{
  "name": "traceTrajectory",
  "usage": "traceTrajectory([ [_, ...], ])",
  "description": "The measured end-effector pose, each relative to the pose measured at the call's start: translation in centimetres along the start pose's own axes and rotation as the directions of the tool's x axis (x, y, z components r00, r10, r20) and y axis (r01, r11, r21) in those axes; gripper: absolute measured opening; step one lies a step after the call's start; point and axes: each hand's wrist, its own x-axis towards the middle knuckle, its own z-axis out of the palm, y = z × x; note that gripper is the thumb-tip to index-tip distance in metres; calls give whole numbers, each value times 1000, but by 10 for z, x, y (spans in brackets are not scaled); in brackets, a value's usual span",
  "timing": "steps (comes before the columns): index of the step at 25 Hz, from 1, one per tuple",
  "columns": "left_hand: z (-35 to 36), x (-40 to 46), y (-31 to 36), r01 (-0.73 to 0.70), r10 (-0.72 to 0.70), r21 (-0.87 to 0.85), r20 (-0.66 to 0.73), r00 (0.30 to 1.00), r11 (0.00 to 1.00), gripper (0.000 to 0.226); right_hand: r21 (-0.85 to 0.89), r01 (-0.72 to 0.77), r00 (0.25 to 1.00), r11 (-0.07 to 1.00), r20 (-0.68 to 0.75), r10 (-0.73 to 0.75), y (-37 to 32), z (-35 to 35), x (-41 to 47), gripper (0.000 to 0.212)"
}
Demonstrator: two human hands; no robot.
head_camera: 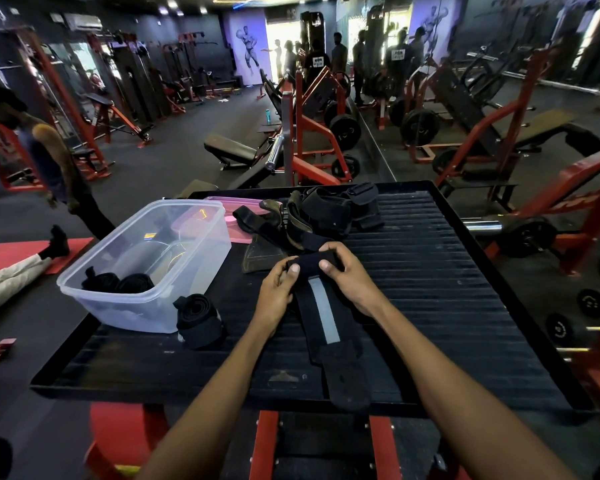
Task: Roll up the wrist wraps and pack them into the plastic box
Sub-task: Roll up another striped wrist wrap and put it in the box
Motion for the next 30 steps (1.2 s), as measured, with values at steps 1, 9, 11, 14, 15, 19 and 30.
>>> traceTrajectory([
  [1, -1, 0, -1, -12, 12, 9, -6, 1000, 1000, 18, 9, -21, 1000, 1000, -12, 21, 0, 1, 0, 13],
  [9, -1, 0, -2, -78, 78, 156, 3, 997, 985, 22, -1, -39, 999, 999, 19, 39, 0, -1, 1, 14],
  [11, 1, -1, -1, -108, 111, 167, -9, 994, 980, 18, 14, -72, 997, 997, -3, 72, -2, 1, 0, 16],
  [14, 2, -2, 1, -130, 129, 190, 15, 991, 973, 23, -4, -164, 986, 987, -24, 163, -5, 1, 2, 24],
  [15, 2, -2, 1, -125, 123, 180, 21, 992, 976, 26, -22, -158, 987, 987, -17, 157, -4, -1, 3, 24],
  [19, 3, -2, 1, -19, 19, 85, -2, 1000, 996, 23, 12, -46, 999, 999, -28, 47, -5, -4, 3, 16],
  [30, 1, -3, 3, -2, 2, 26, -35, 999, 1000, 18, 70, -81, 994, 994, 80, 75, -5, -5, 0, 20],
])
